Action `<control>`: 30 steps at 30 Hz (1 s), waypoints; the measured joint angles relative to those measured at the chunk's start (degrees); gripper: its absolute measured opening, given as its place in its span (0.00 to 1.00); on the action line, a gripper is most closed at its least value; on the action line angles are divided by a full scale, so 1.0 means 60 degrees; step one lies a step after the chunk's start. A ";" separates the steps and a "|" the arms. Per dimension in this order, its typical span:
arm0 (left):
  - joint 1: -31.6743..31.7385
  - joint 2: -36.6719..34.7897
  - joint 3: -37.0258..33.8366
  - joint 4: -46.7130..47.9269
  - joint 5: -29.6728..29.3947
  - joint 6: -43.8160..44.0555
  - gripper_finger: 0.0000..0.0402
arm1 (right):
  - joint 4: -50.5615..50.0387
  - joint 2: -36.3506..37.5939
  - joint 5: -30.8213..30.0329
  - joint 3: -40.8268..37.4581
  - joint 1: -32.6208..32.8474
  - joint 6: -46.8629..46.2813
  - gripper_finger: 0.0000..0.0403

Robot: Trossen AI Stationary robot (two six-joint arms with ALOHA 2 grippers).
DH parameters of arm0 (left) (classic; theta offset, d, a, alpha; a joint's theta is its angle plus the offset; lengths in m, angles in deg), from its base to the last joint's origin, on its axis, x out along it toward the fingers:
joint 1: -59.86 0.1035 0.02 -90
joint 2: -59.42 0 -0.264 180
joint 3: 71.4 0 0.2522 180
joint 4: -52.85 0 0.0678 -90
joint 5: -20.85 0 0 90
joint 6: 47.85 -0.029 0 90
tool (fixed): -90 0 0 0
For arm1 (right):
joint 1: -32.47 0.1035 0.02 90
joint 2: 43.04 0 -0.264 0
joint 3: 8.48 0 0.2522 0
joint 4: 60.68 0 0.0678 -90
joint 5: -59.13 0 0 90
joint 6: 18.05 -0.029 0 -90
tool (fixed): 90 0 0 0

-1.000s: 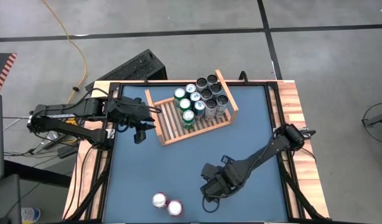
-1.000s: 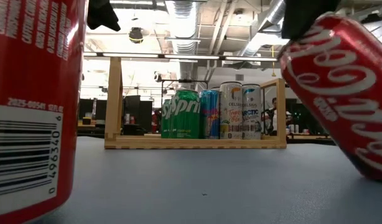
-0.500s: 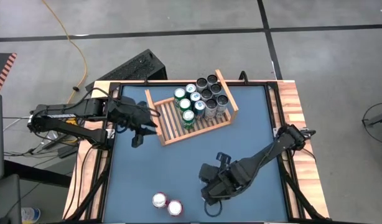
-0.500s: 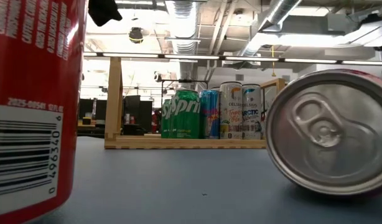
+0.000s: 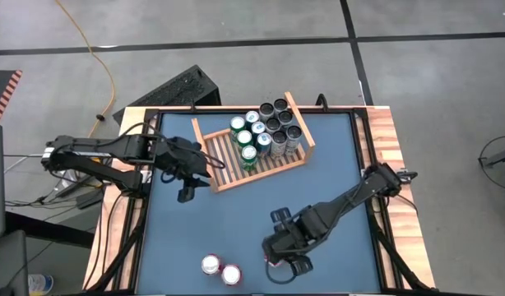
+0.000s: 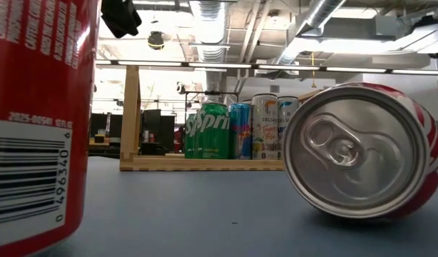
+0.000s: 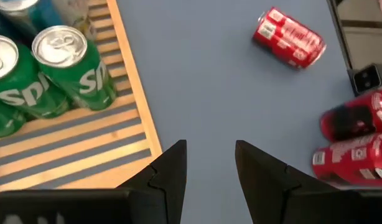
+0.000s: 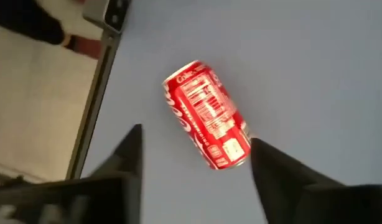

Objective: Place canned beverage on shelf
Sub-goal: Put the red-white soda can on the shelf

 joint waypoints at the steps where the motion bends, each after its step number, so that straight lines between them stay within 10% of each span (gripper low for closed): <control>1: -0.0029 0.0079 0.0005 -0.0007 -0.0013 -0.0004 0.31 | 0.0084 0.0001 0.0136 -0.0127 -0.0063 0.0213 0.55; 7: -0.0104 0.0080 0.0017 -0.0016 -0.0311 0.0106 0.31 | 0.1345 0.0001 0.0376 -0.1251 -0.0269 0.0924 0.73; 30: -0.0098 0.0094 0.0004 0.0031 -0.0302 0.0523 0.31 | 0.5002 0.0000 0.0188 -0.5186 -0.0324 0.1091 0.70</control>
